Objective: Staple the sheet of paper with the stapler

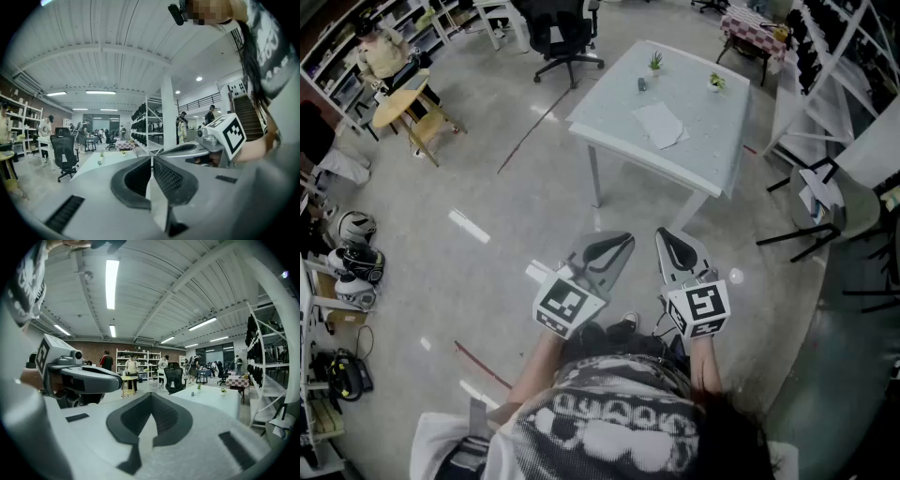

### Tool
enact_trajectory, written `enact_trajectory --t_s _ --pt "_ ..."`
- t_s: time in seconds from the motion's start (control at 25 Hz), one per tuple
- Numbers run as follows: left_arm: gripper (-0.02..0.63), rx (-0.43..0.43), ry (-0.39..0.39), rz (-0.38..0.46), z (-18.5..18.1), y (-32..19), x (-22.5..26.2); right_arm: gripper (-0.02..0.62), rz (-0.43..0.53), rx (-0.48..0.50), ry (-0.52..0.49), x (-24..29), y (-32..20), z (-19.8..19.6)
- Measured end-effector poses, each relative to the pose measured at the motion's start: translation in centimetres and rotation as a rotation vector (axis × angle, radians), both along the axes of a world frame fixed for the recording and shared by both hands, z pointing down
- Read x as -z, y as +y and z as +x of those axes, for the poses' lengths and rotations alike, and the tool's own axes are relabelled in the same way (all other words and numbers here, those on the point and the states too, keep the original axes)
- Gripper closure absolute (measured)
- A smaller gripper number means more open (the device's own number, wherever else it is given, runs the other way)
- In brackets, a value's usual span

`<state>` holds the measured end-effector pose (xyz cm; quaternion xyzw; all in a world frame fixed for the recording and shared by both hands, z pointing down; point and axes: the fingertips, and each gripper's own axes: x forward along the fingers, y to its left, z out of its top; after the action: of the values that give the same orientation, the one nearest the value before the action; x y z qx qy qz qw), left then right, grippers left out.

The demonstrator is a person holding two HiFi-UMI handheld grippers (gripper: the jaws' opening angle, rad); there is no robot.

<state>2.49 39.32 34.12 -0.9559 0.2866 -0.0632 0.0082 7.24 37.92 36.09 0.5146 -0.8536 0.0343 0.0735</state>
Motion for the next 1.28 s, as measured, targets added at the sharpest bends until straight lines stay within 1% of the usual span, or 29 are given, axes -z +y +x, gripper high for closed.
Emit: enact_trajectory --t_s 0.16,0.32,0.52,0.72,0.84,1.0,1.12,1.28 --pt "0.591 0.015 0.001 -0.005 1.0 0.3 -0.6 0.594 -0.009 0.005 -0.006 -1.0 0.4 1.4" --pt "0.591 0.034 -0.016 -0.011 1.6 0.4 -1.0 0.594 -0.014 0.018 -0.017 -1.6 0.2 2.3" --pt "0.591 0.061 -0.043 -0.01 2.0 -0.5 -1.1 0.594 -0.02 0.047 -0.016 -2.1 0.0 2.6" --pt "0.591 0.071 -0.074 -0.026 2.5 -1.9 -2.0 0.593 -0.049 0.065 -0.017 -3.2 -1.1 3.2" --pt "0.591 0.066 -0.088 -0.032 2.9 -3.4 -2.5 0.593 -0.059 0.062 -0.011 -3.7 -2.4 3.7" --pt "0.591 0.046 -0.086 -0.036 3.6 -5.9 -2.6 0.592 -0.07 0.045 -0.007 -3.9 -4.9 4.4" --pt "0.591 0.028 -0.089 -0.035 4.0 -8.3 -3.1 0.592 -0.078 0.029 -0.005 -4.3 -7.3 4.7" --pt "0.591 0.009 -0.084 -0.04 3.7 -12.2 -3.2 0.592 -0.089 0.01 -0.001 -4.2 -11.3 4.4"
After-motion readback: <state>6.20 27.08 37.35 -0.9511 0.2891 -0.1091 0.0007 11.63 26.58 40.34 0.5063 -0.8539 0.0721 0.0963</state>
